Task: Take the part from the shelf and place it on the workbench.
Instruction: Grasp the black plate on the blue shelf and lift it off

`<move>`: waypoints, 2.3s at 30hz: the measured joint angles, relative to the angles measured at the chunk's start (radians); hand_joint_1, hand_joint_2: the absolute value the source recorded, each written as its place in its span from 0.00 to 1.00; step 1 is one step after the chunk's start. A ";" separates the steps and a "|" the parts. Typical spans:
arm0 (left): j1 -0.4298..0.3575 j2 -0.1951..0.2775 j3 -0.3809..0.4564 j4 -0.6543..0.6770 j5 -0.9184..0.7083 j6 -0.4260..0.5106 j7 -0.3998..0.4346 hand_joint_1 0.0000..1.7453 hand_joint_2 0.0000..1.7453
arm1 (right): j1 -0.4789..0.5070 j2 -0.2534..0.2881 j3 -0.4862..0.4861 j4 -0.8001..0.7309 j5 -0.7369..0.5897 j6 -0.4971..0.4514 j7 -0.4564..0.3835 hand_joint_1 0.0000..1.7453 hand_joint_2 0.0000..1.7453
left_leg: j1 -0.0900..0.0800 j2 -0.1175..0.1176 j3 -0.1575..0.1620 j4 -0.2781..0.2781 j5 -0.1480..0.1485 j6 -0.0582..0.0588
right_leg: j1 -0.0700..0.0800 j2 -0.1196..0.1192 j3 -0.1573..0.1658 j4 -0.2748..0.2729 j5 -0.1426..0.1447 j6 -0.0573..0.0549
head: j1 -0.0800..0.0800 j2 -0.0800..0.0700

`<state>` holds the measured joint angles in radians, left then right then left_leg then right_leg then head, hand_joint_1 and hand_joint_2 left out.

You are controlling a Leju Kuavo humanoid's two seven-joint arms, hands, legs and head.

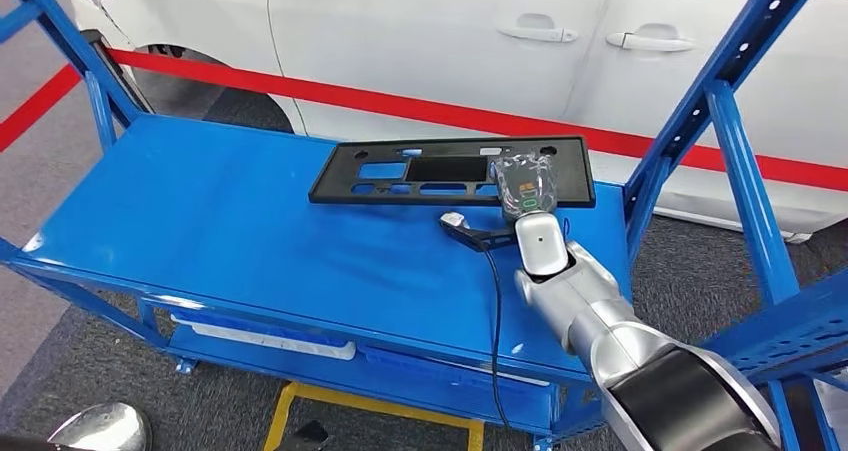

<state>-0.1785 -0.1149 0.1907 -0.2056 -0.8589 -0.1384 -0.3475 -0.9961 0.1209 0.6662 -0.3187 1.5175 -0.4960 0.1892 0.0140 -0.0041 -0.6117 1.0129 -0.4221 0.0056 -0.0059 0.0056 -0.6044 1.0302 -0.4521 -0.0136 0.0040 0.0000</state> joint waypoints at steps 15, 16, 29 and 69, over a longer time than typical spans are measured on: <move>-0.002 -0.003 -0.001 0.000 0.001 0.005 -0.011 0.00 1.00 | -0.015 -0.015 0.000 -0.005 0.003 0.000 0.000 1.00 1.00 | -0.001 -0.004 0.000 0.013 -0.017 -0.002 | 0.001 0.000 -0.038 0.020 0.019 -0.005 | 0.000 0.000; -0.001 -0.003 -0.001 0.000 0.001 0.005 -0.011 0.00 1.00 | -0.015 -0.016 0.000 -0.006 0.002 -0.001 0.000 1.00 1.00 | 0.000 -0.003 0.000 0.017 -0.023 -0.007 | -0.001 0.000 -0.035 0.015 0.021 -0.010 | 0.000 0.000; -0.001 -0.002 -0.001 0.000 -0.010 0.026 0.001 0.00 1.00 | -0.013 -0.017 0.000 -0.015 -0.009 0.000 0.000 1.00 1.00 | -0.003 -0.002 0.001 0.007 -0.009 -0.007 | 0.000 0.000 -0.025 0.008 0.021 -0.009 | 0.000 0.000; -0.002 -0.010 0.013 0.000 0.019 0.035 0.078 0.00 1.00 | 0.010 -0.018 -0.056 -0.018 -0.046 0.002 0.025 1.00 1.00 | 0.004 -0.001 -0.008 -0.001 0.014 0.023 | -0.005 -0.002 -0.124 0.269 -0.116 0.018 | 0.001 0.000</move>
<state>-0.1806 -0.1245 0.2039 -0.2056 -0.8395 -0.1034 -0.2695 -0.9857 0.1032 0.6102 -0.3366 1.4714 -0.4943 0.2141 0.0183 -0.0046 -0.6197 1.0123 -0.4079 0.0290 -0.0113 0.0034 -0.7283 1.2994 -0.5680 0.0046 0.0052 0.0000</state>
